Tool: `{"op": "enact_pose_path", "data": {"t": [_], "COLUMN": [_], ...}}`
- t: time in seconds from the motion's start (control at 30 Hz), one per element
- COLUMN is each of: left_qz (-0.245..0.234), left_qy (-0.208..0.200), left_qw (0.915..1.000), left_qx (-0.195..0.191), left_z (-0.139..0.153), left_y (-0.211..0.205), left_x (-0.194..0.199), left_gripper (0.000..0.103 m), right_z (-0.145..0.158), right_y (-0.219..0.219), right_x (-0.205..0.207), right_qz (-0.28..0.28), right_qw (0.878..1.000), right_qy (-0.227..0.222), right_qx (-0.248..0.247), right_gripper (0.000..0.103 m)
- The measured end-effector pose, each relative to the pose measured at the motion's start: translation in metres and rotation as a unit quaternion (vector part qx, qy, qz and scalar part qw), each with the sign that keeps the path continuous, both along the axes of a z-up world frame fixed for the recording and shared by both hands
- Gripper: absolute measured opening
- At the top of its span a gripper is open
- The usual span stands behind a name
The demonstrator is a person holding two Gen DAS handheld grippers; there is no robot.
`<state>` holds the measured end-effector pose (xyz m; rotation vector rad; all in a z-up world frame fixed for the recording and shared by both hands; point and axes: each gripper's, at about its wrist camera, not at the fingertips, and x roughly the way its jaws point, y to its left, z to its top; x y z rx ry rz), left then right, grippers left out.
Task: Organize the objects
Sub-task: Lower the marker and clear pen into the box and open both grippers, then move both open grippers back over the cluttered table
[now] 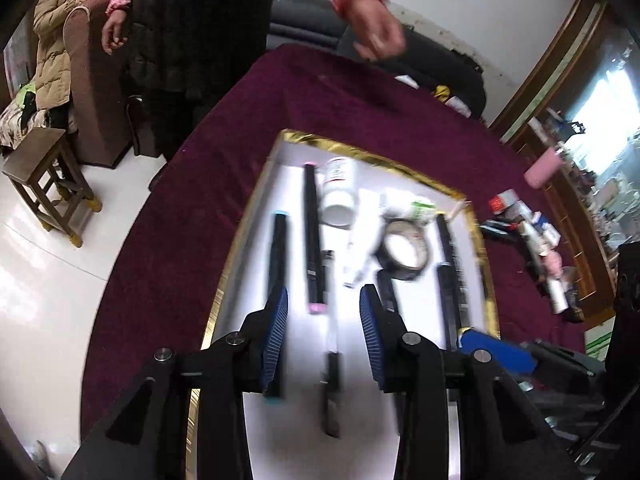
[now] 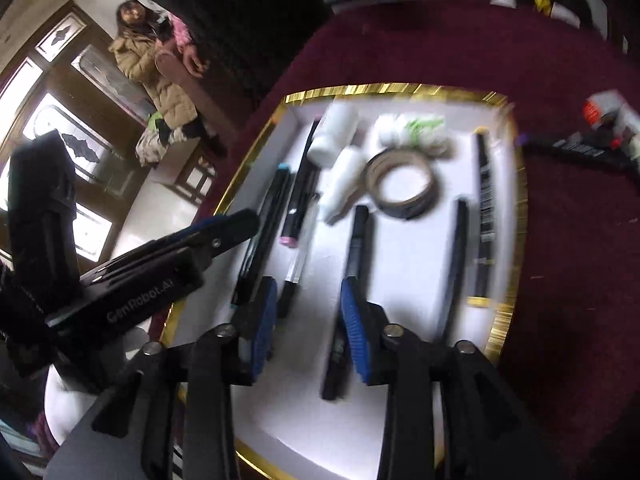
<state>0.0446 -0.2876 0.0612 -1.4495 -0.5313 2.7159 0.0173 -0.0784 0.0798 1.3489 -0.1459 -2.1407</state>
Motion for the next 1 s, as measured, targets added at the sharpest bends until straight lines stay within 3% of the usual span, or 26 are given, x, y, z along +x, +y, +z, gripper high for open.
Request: {"op": "enact_pose_path", "data": {"t": [0.17,0.33,0.6,0.8,0.9,1.0], "left_qz": [-0.024,-0.06,-0.156,-0.211,-0.217,-0.195], "left_qy": [0.034,0.052,0.025,0.0,-0.017,-0.03], "left_qw": [0.999,0.9964,0.9871,0.9775,0.9758,0.9802], "left_qx": [0.019,0.027,0.027,0.012,0.019,0.02], "left_z": [0.022,0.038,0.027,0.012,0.002,-0.009], "left_y": [0.042,0.106,0.221,0.301,0.329,0.347], "left_x": [0.009,0.003,-0.026,-0.05,-0.066,-0.09], "left_gripper": [0.034,0.037,0.037,0.037,0.037,0.037], "right_z": [0.027,0.036,0.022,0.007,-0.002,-0.008], "right_y": [0.056,0.119,0.25,0.321,0.342,0.353], "right_x": [0.023,0.031,0.02,0.021,0.02,0.019], "right_qz": [-0.046,-0.1,-0.208,-0.266,-0.282,-0.286], "right_qw": [0.995,0.984,0.968,0.953,0.95,0.95], "right_qy": [0.087,0.132,0.111,0.098,0.086,0.076], "right_qx": [0.027,0.064,0.085,0.11,0.103,0.096], "right_gripper": [0.045,0.051,0.051,0.051,0.051,0.051]}}
